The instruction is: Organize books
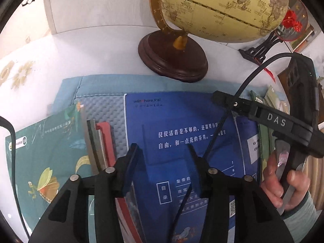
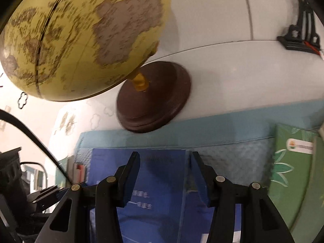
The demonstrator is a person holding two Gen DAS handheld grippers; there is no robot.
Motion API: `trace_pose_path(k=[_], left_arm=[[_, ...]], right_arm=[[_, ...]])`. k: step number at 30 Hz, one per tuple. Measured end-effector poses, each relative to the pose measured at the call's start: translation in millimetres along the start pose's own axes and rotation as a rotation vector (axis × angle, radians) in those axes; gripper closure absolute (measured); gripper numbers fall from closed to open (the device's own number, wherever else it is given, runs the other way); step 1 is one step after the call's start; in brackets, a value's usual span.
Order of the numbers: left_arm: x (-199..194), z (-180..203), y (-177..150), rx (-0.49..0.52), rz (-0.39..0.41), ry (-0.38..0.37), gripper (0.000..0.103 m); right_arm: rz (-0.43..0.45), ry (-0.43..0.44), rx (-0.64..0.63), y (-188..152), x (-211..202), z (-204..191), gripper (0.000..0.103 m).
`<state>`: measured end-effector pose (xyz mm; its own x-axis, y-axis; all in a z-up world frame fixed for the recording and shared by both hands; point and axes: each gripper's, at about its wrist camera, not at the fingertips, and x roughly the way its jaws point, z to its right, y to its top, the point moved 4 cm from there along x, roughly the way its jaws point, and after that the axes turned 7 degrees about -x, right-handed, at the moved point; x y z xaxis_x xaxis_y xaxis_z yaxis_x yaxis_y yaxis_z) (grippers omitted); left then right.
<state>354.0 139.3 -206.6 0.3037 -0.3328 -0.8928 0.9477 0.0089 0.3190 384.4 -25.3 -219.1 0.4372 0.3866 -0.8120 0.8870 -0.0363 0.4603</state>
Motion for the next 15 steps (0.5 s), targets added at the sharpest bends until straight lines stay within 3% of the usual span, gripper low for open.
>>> trace_pose_path(k=[5,12,15], left_arm=[[3,8,-6,0.044,0.01,0.017,0.051],[0,22,-20,0.098,-0.022,-0.059,0.051],[-1,24,-28,0.096,-0.032,-0.093,0.051]], right_arm=[[-0.007,0.034,-0.01,-8,-4,-1,0.051],[0.043,0.199,0.071,-20,-40,-10,0.051],[0.019,0.325,0.104,-36,-51,-23,0.053]])
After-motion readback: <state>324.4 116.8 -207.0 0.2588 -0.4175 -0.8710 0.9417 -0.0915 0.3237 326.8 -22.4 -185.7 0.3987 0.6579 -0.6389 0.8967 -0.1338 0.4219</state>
